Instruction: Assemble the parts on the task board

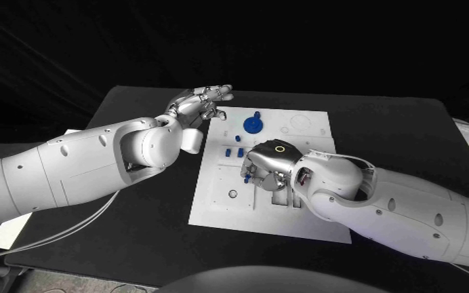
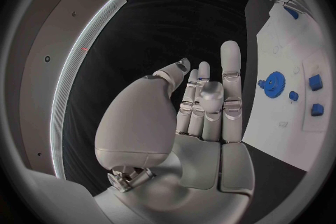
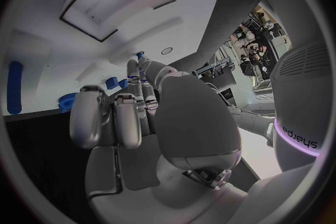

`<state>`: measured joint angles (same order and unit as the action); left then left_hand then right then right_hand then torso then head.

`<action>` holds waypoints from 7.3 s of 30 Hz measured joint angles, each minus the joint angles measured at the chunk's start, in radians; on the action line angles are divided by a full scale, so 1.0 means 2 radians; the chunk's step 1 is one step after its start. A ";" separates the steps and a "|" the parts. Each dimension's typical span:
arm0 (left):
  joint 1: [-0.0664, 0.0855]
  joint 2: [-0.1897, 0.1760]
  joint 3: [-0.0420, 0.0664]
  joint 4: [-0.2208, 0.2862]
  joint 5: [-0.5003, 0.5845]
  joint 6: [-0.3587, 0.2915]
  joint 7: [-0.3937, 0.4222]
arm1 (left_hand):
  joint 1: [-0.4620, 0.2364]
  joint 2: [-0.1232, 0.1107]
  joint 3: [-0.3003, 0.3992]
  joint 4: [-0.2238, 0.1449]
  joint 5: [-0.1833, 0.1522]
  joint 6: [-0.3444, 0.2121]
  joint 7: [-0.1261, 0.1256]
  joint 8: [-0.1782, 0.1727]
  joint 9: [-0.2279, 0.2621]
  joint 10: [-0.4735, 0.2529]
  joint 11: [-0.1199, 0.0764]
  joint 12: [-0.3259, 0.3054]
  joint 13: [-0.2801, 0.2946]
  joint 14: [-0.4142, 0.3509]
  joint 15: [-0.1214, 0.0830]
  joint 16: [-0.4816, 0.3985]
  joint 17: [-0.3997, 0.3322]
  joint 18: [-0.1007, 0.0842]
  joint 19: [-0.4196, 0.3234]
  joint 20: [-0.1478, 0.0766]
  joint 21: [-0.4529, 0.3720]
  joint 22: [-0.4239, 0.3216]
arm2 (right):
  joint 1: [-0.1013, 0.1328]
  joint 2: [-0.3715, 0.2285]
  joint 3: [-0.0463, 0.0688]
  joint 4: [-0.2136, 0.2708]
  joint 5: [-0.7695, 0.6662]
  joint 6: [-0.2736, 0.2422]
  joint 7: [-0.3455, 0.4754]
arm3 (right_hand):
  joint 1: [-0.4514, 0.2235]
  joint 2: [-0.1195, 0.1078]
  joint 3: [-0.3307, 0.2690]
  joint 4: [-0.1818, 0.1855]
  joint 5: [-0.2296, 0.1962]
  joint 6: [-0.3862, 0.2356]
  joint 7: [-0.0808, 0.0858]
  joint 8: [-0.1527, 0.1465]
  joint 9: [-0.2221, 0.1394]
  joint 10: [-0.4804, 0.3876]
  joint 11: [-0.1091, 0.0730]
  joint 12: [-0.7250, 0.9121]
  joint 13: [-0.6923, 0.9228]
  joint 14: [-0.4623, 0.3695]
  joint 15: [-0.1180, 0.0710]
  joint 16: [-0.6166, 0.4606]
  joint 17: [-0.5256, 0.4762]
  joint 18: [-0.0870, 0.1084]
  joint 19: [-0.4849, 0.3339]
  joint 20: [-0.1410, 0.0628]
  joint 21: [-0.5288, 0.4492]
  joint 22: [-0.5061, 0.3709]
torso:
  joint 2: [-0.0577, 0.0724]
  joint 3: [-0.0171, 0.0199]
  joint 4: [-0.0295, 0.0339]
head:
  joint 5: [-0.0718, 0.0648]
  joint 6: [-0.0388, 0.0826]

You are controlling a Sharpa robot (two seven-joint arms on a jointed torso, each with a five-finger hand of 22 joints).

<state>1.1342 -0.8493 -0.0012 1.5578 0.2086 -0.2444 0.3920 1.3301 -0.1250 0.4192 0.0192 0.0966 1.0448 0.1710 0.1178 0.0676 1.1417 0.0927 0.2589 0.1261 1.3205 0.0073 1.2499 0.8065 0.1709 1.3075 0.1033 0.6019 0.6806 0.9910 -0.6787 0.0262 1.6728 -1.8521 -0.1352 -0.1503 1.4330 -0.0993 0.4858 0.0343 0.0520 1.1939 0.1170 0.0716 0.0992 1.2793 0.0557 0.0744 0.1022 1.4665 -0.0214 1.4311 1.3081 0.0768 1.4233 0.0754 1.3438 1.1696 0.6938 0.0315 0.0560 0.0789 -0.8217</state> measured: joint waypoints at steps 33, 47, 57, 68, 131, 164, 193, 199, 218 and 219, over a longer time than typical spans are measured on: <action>0.000 -0.002 0.000 0.000 -0.001 0.002 -0.004 | 0.000 0.000 0.000 0.000 0.000 0.000 0.000 0.000 0.000 -0.002 -0.002 0.000 0.000 0.000 0.000 0.000 0.000 0.000 0.000 0.000 0.000 0.000 | -0.002 0.005 -0.005 -0.011 -0.009 -0.003 -0.004 | -0.036 -0.027 -0.019 0.002 0.001 -0.066 0.011 -0.004 -0.014 -0.110 0.022 -0.003 -0.019 0.000 0.011 -0.034 -0.011 0.008 -0.023 0.014 -0.045 -0.071 | 0.000 0.0000 0.0000 | 0.000 -0.001; 0.000 -0.004 0.000 -0.001 -0.002 0.002 -0.006 | 0.000 0.000 0.000 0.000 0.000 0.000 0.000 0.000 0.000 -0.004 0.000 0.000 0.000 0.000 0.000 0.000 -0.002 0.000 0.000 0.000 0.000 -0.001 | 0.019 -0.071 0.005 0.048 -0.007 -0.031 -0.010 | -0.036 -0.027 -0.028 0.000 0.001 -0.064 0.013 -0.004 -0.013 -0.107 0.019 0.016 -0.017 0.000 0.011 -0.050 -0.031 0.008 -0.025 0.016 -0.055 -0.085 | -0.001 0.0001 -0.0008 | -0.005 0.005; 0.000 -0.004 0.000 -0.001 -0.002 0.002 -0.007 | 0.000 0.000 0.000 0.000 0.000 0.000 0.000 0.000 0.000 -0.004 0.000 0.000 0.000 0.000 0.000 0.000 -0.002 0.000 0.000 0.000 0.000 -0.001 | 0.052 -0.115 0.010 0.055 -0.004 -0.022 -0.030 | -0.040 -0.039 -0.068 0.008 0.001 -0.072 0.000 -0.004 -0.015 -0.131 0.023 0.018 -0.019 0.000 0.014 -0.056 -0.041 0.015 -0.027 0.018 -0.065 -0.095 | -0.001 0.0000 -0.0021 | -0.014 0.013; 0.000 -0.004 0.000 0.000 -0.003 0.002 -0.008 | 0.000 0.000 0.000 0.000 0.000 0.000 0.000 0.000 0.000 -0.004 0.000 0.000 0.000 0.000 0.000 0.000 -0.002 0.000 0.000 0.000 0.000 -0.001 | 0.053 -0.120 0.009 0.042 -0.008 0.020 -0.044 | -0.027 -0.038 -0.091 0.014 0.006 -0.074 -0.002 -0.004 -0.015 -0.132 0.025 0.029 -0.019 0.000 0.014 -0.056 -0.043 0.015 -0.027 0.018 -0.067 -0.096 | -0.001 -0.0003 -0.0016 | -0.017 0.016; 0.000 -0.005 0.000 -0.005 -0.008 0.003 -0.011 | 0.000 0.000 -0.001 -0.001 0.000 -0.006 0.003 0.000 0.000 -0.009 0.002 0.004 0.001 -0.002 0.002 0.000 -0.005 0.000 0.000 0.000 -0.002 -0.002 | 0.051 -0.113 0.017 0.095 0.029 0.009 -0.033 | -0.010 0.000 -0.033 0.028 -0.004 -0.004 -0.008 0.013 -0.004 -0.023 -0.007 0.045 -0.017 -0.001 -0.005 -0.049 -0.034 0.015 -0.012 -0.004 -0.064 -0.085 | -0.001 -0.0008 -0.0012 | -0.011 0.010; 0.000 0.007 0.000 -0.010 -0.009 0.006 -0.016 | 0.003 0.003 -0.003 -0.003 0.003 -0.010 0.003 0.000 0.000 -0.013 0.002 0.009 0.002 -0.005 0.002 0.000 -0.007 0.000 -0.002 0.002 -0.002 -0.003 | -0.009 0.011 0.000 0.027 0.032 0.014 -0.007 | -0.010 0.000 -0.029 0.024 -0.003 -0.006 -0.004 0.008 -0.004 -0.021 -0.005 0.039 -0.018 -0.001 -0.005 -0.049 -0.035 0.015 -0.012 -0.004 -0.064 -0.087 | 0.000 -0.0001 -0.0018 | 0.013 -0.001; 0.000 0.007 0.000 -0.010 -0.009 0.009 -0.018 | 0.003 0.003 -0.003 -0.003 0.003 -0.010 0.003 0.000 0.000 -0.014 0.004 0.009 0.002 -0.005 0.002 0.000 -0.007 0.000 -0.002 0.002 -0.002 -0.003 | -0.010 0.027 -0.005 0.019 0.009 0.035 -0.020 | -0.030 -0.020 -0.039 0.029 -0.001 -0.037 0.012 -0.004 -0.006 -0.051 0.010 0.009 -0.019 -0.001 0.003 -0.047 -0.039 0.015 -0.015 -0.001 -0.067 -0.092 | 0.000 -0.0009 -0.0014 | 0.011 -0.002; 0.000 0.006 0.000 -0.010 -0.009 0.009 -0.018 | 0.003 0.003 -0.003 -0.003 0.003 -0.010 0.003 0.000 0.000 -0.014 0.004 0.009 0.002 -0.005 0.002 0.000 -0.007 0.000 -0.002 0.002 -0.002 -0.003 | -0.011 0.027 -0.005 0.017 0.006 0.035 -0.021 | -0.036 -0.025 -0.056 0.026 0.002 -0.066 0.016 -0.004 -0.014 -0.107 0.020 -0.003 -0.020 0.000 0.011 -0.054 -0.050 0.015 -0.020 0.009 -0.074 -0.103 | -0.001 -0.0009 -0.0014 | 0.012 -0.003; 0.000 0.004 0.000 -0.009 -0.020 0.009 -0.020 | 0.003 0.003 -0.003 -0.003 0.003 -0.010 0.003 0.000 0.000 -0.016 0.002 0.012 0.002 -0.005 0.002 0.000 -0.009 0.000 -0.002 0.002 -0.003 -0.003 | -0.010 -0.030 -0.005 0.063 0.012 -0.053 -0.010 | -0.028 -0.025 -0.135 0.035 0.004 -0.107 0.016 -0.004 -0.015 -0.141 0.020 0.038 -0.014 0.000 0.014 -0.058 -0.061 0.015 -0.026 0.015 -0.088 -0.125 | -0.001 -0.0006 -0.0026 | 0.006 0.003; 0.000 0.003 0.000 -0.009 -0.021 0.009 -0.020 | 0.003 0.003 -0.003 -0.003 0.003 -0.010 0.003 0.000 0.000 -0.016 0.002 0.012 0.002 -0.005 0.002 0.000 -0.009 0.000 -0.002 0.002 -0.003 -0.003 | -0.009 -0.040 -0.004 0.069 0.016 -0.058 -0.009 | -0.027 -0.024 -0.137 0.036 0.004 -0.107 0.016 -0.004 -0.014 -0.135 0.020 0.044 -0.014 0.000 0.014 -0.063 -0.067 0.015 -0.026 0.016 -0.095 -0.132 | -0.001 -0.0006 -0.0029 | 0.005 0.004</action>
<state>1.1346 -0.8428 -0.0014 1.5396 0.1673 -0.2265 0.3523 1.3353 -0.1198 0.4137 0.0137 0.1032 1.0252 0.1765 0.1178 0.0677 1.1094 0.0963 0.2821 0.1302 1.3102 0.0106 1.2499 0.7893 0.1708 1.3040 0.1068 0.5950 0.6747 0.9738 -0.7580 0.0180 1.8102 -1.8210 -0.2515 -0.1693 1.3794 -0.1474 0.2122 0.1065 0.0605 0.9791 0.1494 0.0632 0.0712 1.0091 0.0952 0.1620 0.0745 1.4665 0.0074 1.3045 1.1744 0.1077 1.3705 0.1068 1.1547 0.9060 0.6912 0.0303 0.0501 0.0896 -0.8136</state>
